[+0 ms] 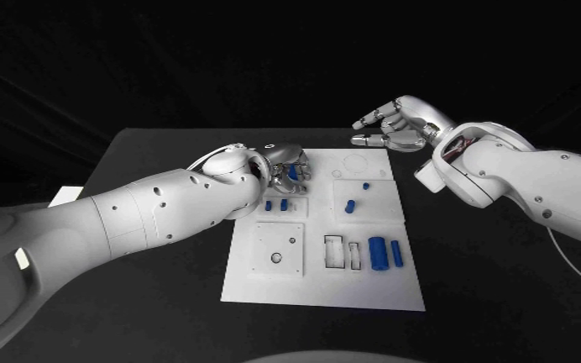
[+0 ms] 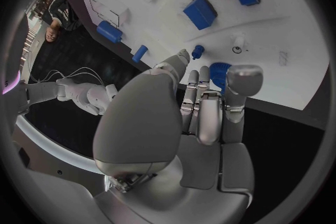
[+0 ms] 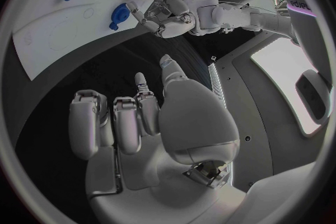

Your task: Assemble the parts on the task board

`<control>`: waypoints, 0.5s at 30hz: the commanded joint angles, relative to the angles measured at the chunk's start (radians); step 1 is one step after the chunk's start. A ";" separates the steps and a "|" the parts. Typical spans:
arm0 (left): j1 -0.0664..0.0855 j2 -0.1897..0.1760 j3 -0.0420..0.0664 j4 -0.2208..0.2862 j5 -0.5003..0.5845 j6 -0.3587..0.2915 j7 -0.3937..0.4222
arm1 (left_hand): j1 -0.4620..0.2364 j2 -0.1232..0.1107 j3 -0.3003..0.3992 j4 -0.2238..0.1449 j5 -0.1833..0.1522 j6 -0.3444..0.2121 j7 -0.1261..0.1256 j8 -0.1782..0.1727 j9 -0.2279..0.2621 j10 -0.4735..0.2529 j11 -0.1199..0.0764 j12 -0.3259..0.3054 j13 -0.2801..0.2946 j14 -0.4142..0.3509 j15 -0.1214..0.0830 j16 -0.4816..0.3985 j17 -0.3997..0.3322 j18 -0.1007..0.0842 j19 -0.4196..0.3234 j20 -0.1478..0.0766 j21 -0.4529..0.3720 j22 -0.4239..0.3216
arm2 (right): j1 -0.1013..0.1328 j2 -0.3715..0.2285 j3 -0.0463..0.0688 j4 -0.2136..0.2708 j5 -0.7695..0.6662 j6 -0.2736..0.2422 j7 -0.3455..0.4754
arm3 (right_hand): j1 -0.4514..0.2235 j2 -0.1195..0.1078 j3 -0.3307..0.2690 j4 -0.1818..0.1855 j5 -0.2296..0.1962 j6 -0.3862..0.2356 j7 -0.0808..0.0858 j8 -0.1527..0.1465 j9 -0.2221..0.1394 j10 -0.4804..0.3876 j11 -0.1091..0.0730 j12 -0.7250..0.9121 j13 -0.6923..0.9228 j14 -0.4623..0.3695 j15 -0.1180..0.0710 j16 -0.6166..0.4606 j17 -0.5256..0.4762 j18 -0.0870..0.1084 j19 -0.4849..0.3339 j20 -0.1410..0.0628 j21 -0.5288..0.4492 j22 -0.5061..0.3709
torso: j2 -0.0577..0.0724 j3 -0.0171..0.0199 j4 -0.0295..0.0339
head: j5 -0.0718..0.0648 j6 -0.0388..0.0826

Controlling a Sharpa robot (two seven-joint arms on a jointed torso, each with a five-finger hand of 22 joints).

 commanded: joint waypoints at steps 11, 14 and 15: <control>-0.004 0.021 0.001 -0.021 -0.047 0.054 -0.026 | 0.016 0.034 0.047 -0.026 -0.004 0.041 -0.003 -0.020 -0.014 0.044 -0.004 -0.027 -0.032 0.042 -0.007 0.001 -0.006 -0.008 0.019 -0.004 0.005 0.006 | -0.001 0.003 0.000 0.000 -0.006 0.015 0.010 | 0.002 0.006 -0.004 -0.001 0.000 -0.004 -0.002 0.005 0.001 -0.004 0.001 -0.002 0.114 0.080 -0.001 -0.005 0.164 0.020 -0.008 0.001 -0.004 0.000 | -0.001 0.0005 0.0007 | -0.001 -0.003; -0.005 0.024 0.001 -0.024 -0.050 0.062 -0.029 | 0.019 0.037 0.063 -0.032 -0.005 0.051 -0.005 -0.023 -0.016 0.055 -0.006 -0.033 -0.037 0.042 -0.007 0.002 -0.006 -0.008 0.019 -0.005 0.007 0.009 | -0.001 0.003 0.000 0.000 -0.006 0.016 0.010 | 0.002 0.006 -0.004 -0.001 0.000 -0.004 -0.002 0.005 0.001 -0.004 0.001 -0.002 0.114 0.080 -0.001 -0.005 0.164 0.020 -0.008 0.001 -0.004 0.000 | -0.001 0.0003 0.0005 | -0.001 -0.003; -0.005 0.025 0.001 -0.024 -0.051 0.066 -0.030 | 0.018 0.037 0.065 -0.033 -0.005 0.052 -0.005 -0.025 -0.017 0.057 -0.006 -0.034 -0.038 0.042 -0.008 0.002 -0.006 -0.008 0.019 -0.005 0.007 0.010 | -0.001 0.003 0.000 0.000 -0.006 0.016 0.010 | 0.002 0.006 -0.004 -0.001 0.000 -0.004 -0.002 0.005 0.001 -0.004 0.001 -0.002 0.114 0.080 -0.001 -0.005 0.164 0.020 -0.008 0.001 -0.004 0.000 | -0.001 0.0008 0.0005 | -0.001 -0.003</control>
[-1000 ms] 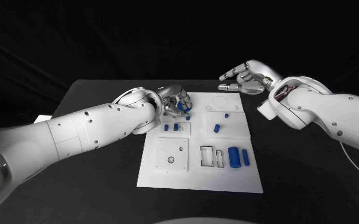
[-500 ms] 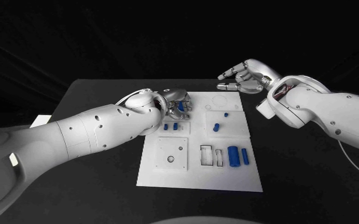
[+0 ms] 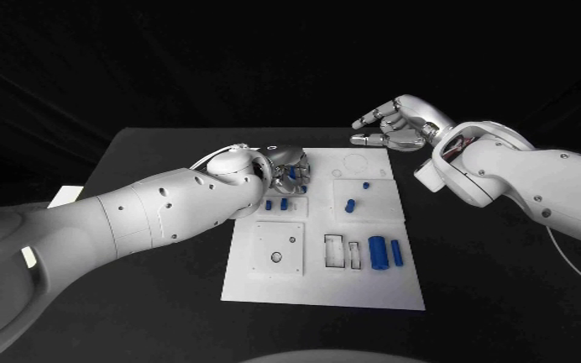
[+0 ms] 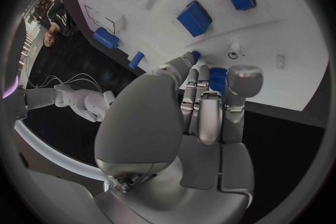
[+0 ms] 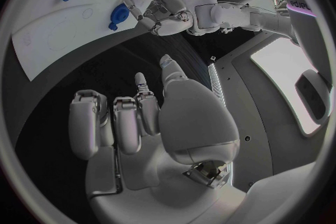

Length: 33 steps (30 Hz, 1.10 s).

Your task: Assemble the parts on the task board

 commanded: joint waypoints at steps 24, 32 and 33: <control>-0.010 0.023 0.000 -0.016 -0.030 0.067 -0.035 | -0.041 -0.015 0.043 -0.020 -0.021 -0.007 0.002 -0.065 -0.024 0.036 -0.001 -0.051 -0.014 0.041 -0.008 0.003 -0.013 -0.009 0.014 -0.003 0.011 0.011 | -0.001 0.003 0.000 0.002 -0.006 0.019 0.009 | 0.007 0.009 -0.004 -0.003 0.000 -0.003 -0.002 0.006 0.001 -0.002 0.001 0.002 0.116 0.081 -0.001 -0.004 0.165 0.020 -0.007 0.001 -0.003 0.002 | 0.000 0.0008 0.0007 | -0.002 -0.005; -0.011 0.024 0.000 -0.017 -0.030 0.085 -0.049 | -0.051 -0.016 0.045 -0.021 -0.021 -0.001 0.003 -0.074 -0.023 0.037 0.000 -0.060 -0.014 0.040 -0.007 0.004 -0.016 -0.009 0.014 -0.002 0.007 0.008 | -0.001 0.005 0.000 0.001 -0.006 0.023 0.008 | 0.007 0.009 -0.004 -0.003 0.000 -0.003 -0.002 0.006 0.001 -0.001 0.001 0.002 0.116 0.081 -0.001 -0.004 0.165 0.020 -0.007 0.001 -0.003 0.002 | 0.000 0.0005 0.0005 | -0.003 -0.007; -0.011 0.024 0.000 -0.017 -0.030 0.086 -0.050 | -0.051 -0.012 0.048 -0.023 -0.020 0.007 0.002 -0.073 -0.022 0.044 -0.001 -0.060 -0.013 0.040 -0.008 0.004 -0.016 -0.008 0.014 -0.002 0.007 0.008 | -0.001 0.005 0.000 0.001 -0.006 0.023 0.008 | 0.007 0.009 -0.004 -0.003 0.000 -0.003 -0.002 0.006 0.001 -0.001 0.001 0.002 0.116 0.081 -0.001 -0.004 0.165 0.020 -0.007 0.001 -0.003 0.002 | 0.000 0.0006 0.0005 | -0.003 -0.007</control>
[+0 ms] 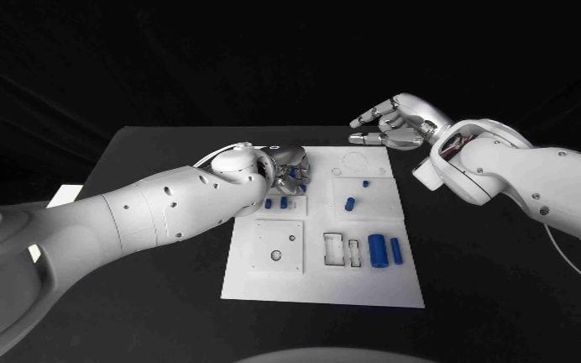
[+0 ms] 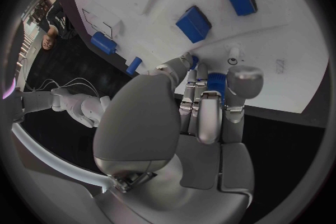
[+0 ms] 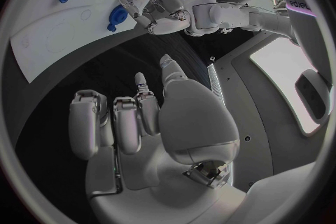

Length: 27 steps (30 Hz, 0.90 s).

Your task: Assemble the parts on the task board

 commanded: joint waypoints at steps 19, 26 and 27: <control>-0.009 0.000 -0.005 -0.002 0.002 -0.063 -0.008 | 0.006 0.064 0.116 -0.081 -0.004 0.132 -0.008 -0.002 0.014 0.143 -0.016 -0.043 0.011 0.048 -0.021 0.023 0.017 -0.014 0.019 -0.017 0.027 0.035 | -0.001 0.002 0.000 0.000 -0.007 0.019 0.007 | 0.006 0.007 -0.004 -0.004 -0.002 -0.001 -0.003 0.006 0.002 0.000 0.001 0.005 0.118 0.081 -0.001 -0.004 0.166 0.020 -0.007 0.001 -0.003 0.001 | 0.000 -0.0002 0.0004 | -0.001 0.004; -0.009 -0.012 -0.001 0.011 0.063 -0.100 0.010 | -0.022 0.055 0.121 -0.088 -0.005 0.134 -0.005 -0.016 0.012 0.150 -0.014 -0.071 0.010 0.047 -0.018 0.022 0.011 -0.014 0.019 -0.016 0.030 0.040 | -0.001 0.002 0.000 -0.001 -0.007 0.019 0.007 | 0.006 0.007 -0.004 -0.004 -0.002 -0.001 -0.003 0.006 0.002 0.000 0.001 0.005 0.118 0.081 -0.001 -0.004 0.166 0.020 -0.007 0.001 -0.003 0.001 | -0.001 -0.0006 0.0005 | 0.001 0.009; -0.009 -0.015 0.000 0.013 0.072 -0.104 0.011 | -0.025 0.055 0.120 -0.089 -0.006 0.135 -0.005 -0.017 0.012 0.151 -0.014 -0.073 0.010 0.047 -0.017 0.021 0.010 -0.014 0.019 -0.016 0.029 0.040 | -0.001 0.002 0.000 -0.001 -0.007 0.019 0.007 | 0.006 0.007 -0.004 -0.004 -0.002 -0.001 -0.003 0.006 0.002 0.000 0.001 0.005 0.118 0.081 -0.001 -0.004 0.166 0.020 -0.007 0.001 -0.003 0.001 | -0.001 -0.0003 0.0005 | 0.001 0.009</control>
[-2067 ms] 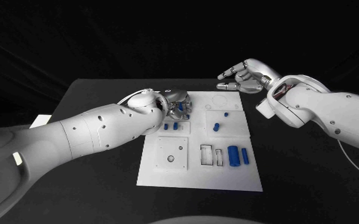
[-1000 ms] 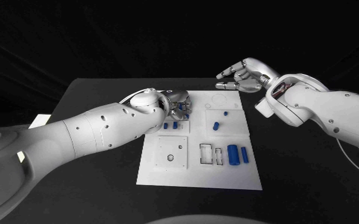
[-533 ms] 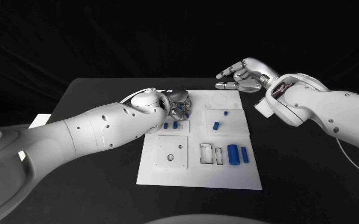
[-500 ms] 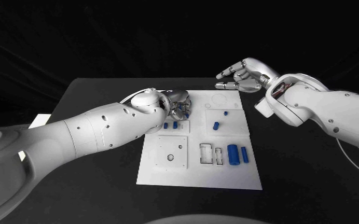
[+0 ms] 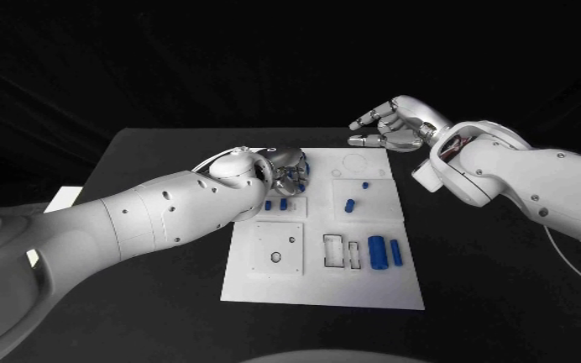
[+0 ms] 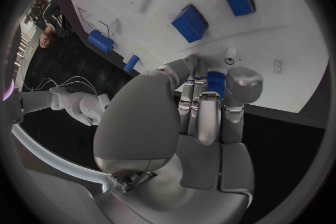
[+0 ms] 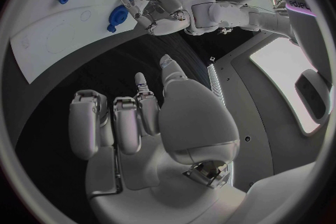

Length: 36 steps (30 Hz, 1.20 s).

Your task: Assemble the parts on the task board

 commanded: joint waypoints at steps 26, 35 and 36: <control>0.002 -0.205 0.034 0.146 0.242 -0.028 -0.003 | -0.049 -0.009 -0.022 0.000 -0.001 0.019 -0.002 -0.016 0.000 0.023 -0.001 -0.032 0.001 0.045 -0.004 0.002 -0.009 -0.013 0.014 -0.004 0.004 0.003 | -0.008 -0.001 0.000 -0.006 -0.006 0.013 0.006 | 0.007 0.010 -0.005 -0.004 -0.006 0.000 -0.003 0.007 0.001 0.001 0.000 0.006 0.119 0.081 -0.001 -0.004 0.166 0.020 -0.007 0.001 -0.003 0.001 | -0.002 -0.0025 0.0044 | 0.000 0.008; 0.001 -0.196 0.033 0.123 0.217 -0.014 -0.012 | -0.049 -0.010 -0.024 -0.001 -0.001 0.019 -0.002 -0.017 0.000 0.024 -0.001 -0.033 0.001 0.045 -0.004 0.002 -0.010 -0.013 0.014 -0.004 0.003 0.002 | -0.009 0.000 0.000 -0.007 -0.006 0.014 0.006 | 0.007 0.010 -0.005 -0.004 -0.006 0.000 -0.003 0.007 0.001 0.001 0.000 0.006 0.119 0.081 -0.001 -0.004 0.166 0.020 -0.007 0.001 -0.003 0.001 | -0.002 -0.0004 0.0033 | 0.004 0.006; 0.001 -0.193 0.033 0.120 0.214 -0.014 -0.013 | -0.050 -0.011 -0.025 -0.002 -0.002 0.019 -0.003 -0.018 0.000 0.024 -0.002 -0.034 0.001 0.045 -0.004 0.002 -0.010 -0.013 0.014 -0.004 0.002 0.002 | -0.009 0.001 0.000 -0.007 -0.007 0.014 0.006 | 0.007 0.010 -0.005 -0.004 -0.006 0.000 -0.003 0.007 0.001 0.001 0.000 0.006 0.119 0.081 -0.001 -0.004 0.166 0.020 -0.007 0.001 -0.003 0.001 | -0.002 -0.0003 0.0029 | 0.005 0.006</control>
